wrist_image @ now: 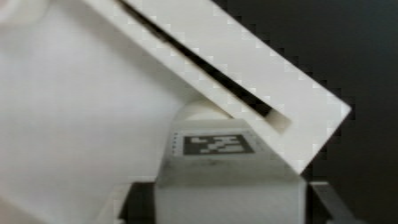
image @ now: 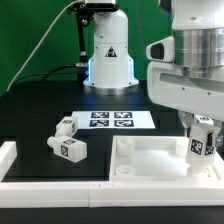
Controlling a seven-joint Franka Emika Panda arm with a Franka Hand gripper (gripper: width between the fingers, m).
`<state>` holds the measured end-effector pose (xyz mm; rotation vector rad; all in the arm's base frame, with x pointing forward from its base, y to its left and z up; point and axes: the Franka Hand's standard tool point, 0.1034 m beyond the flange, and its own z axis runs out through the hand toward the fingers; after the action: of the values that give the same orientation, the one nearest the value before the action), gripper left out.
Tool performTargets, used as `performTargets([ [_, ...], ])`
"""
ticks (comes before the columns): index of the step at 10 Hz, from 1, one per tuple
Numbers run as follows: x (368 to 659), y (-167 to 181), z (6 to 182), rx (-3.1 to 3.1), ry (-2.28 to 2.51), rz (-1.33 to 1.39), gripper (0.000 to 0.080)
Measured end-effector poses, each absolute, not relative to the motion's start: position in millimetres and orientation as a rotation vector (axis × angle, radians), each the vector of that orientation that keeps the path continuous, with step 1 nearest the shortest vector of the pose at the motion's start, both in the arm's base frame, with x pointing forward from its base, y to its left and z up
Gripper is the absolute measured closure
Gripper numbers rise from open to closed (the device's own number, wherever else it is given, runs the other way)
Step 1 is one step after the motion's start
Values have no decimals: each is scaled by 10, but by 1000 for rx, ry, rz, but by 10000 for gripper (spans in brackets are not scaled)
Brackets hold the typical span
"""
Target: Assemble one leg
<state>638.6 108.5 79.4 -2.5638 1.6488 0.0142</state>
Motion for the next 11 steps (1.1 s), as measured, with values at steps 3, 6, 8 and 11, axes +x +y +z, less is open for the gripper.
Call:
performTargets([
  [3, 6415, 1020, 789, -2203, 2041, 70, 511],
  [6, 6399, 1039, 779, -2284, 1967, 54, 236],
  [8, 6401, 1089, 770, -2531, 1646, -26, 177],
  [11, 6368, 1064, 841, -2595, 1512, -118, 151],
])
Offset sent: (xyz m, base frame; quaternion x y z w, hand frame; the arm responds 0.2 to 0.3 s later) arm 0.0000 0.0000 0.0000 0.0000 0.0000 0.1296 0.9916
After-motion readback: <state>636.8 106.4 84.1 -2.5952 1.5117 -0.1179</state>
